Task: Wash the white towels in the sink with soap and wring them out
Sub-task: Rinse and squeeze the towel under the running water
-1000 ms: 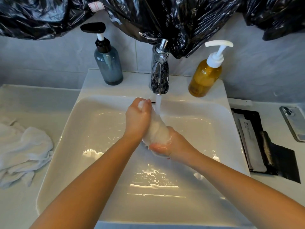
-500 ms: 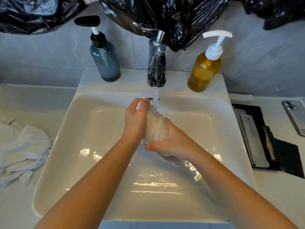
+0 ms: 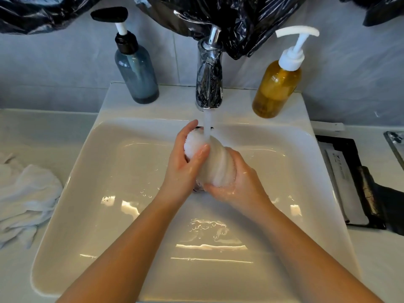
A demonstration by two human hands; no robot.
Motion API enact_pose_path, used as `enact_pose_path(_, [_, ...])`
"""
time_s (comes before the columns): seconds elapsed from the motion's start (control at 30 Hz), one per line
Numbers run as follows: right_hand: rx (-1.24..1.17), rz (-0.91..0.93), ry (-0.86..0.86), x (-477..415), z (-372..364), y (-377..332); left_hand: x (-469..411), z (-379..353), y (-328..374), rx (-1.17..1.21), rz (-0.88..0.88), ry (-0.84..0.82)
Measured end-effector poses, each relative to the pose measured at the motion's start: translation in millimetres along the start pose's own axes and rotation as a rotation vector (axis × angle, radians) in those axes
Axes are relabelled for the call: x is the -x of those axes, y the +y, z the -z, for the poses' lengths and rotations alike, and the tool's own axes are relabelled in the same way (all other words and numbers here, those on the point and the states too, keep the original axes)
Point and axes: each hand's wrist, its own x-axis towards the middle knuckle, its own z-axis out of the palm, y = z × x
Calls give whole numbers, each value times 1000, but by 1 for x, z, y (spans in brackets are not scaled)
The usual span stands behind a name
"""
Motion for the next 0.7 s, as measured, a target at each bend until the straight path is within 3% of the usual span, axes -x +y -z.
enact_pose_path(0.4, [-70, 93, 67, -1, -2, 14, 7, 1, -2, -127, -117, -144])
enact_pose_path(0.7, [-149, 91, 148, -2, -6, 19, 3, -5, -10, -25, 51, -63])
